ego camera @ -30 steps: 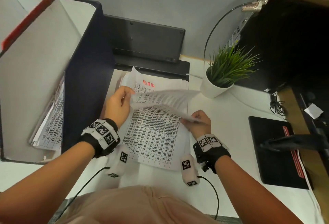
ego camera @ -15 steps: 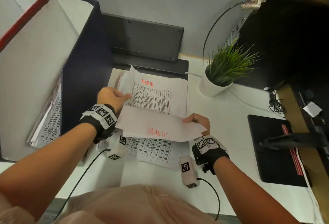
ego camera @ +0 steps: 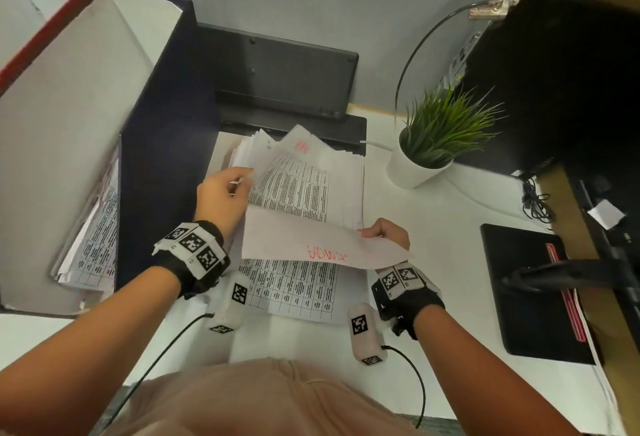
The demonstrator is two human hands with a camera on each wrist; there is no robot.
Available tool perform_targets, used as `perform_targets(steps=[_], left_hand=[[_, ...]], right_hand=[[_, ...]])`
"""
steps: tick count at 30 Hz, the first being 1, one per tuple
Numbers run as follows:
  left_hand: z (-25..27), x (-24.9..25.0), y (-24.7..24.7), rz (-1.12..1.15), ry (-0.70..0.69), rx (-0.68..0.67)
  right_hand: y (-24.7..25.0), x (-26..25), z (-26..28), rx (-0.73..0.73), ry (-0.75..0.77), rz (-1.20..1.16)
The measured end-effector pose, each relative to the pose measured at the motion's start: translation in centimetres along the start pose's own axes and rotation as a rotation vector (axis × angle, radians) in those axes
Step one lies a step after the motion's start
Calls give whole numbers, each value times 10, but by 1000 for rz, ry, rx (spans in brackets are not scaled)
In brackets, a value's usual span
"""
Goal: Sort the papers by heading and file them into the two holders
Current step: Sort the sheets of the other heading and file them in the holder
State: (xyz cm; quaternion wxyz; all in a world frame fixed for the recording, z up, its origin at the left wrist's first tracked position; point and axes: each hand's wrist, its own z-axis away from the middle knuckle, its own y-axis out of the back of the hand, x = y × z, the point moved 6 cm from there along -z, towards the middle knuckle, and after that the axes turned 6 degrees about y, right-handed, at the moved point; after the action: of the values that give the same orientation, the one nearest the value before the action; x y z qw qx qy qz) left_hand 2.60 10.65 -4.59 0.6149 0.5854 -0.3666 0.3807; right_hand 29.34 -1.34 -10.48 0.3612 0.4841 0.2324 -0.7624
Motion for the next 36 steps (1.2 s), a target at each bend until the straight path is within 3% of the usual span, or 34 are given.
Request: perform_targets(steps=[3, 6, 8, 13, 15, 17, 20, 22, 27, 34, 36], left_hand=[[2, -8, -2, 166, 144, -74], [7, -4, -8, 240, 207, -164], [9, 3, -11, 294, 230, -219], [11, 17, -14, 377, 324, -308], [2, 8, -10, 303, 402, -210], [-9, -4, -3, 202, 467, -73], [-19, -14, 1, -252, 435, -108], [-20, -16, -1, -375, 428, -173], [-18, -11, -2, -477, 407, -151], [-13, -3, -7, -520, 280, -186], [-9, -1, -6, -507, 199, -160]], right_hand=[[2, -9, -1, 4, 112, 360], [1, -18, 4, 60, 293, 377], [-1, -18, 6, -6, 327, 375], [-3, -18, 10, -65, 238, 386], [-3, -16, 11, -79, 194, 256], [0, -9, 9, -33, 32, -6], [0, -8, 7, 2, -11, -62], [-1, -10, 10, 8, 13, -49], [-2, -11, 10, -30, 64, 11], [1, -9, 9, 4, 1, -7], [1, -5, 7, 23, -78, -23]])
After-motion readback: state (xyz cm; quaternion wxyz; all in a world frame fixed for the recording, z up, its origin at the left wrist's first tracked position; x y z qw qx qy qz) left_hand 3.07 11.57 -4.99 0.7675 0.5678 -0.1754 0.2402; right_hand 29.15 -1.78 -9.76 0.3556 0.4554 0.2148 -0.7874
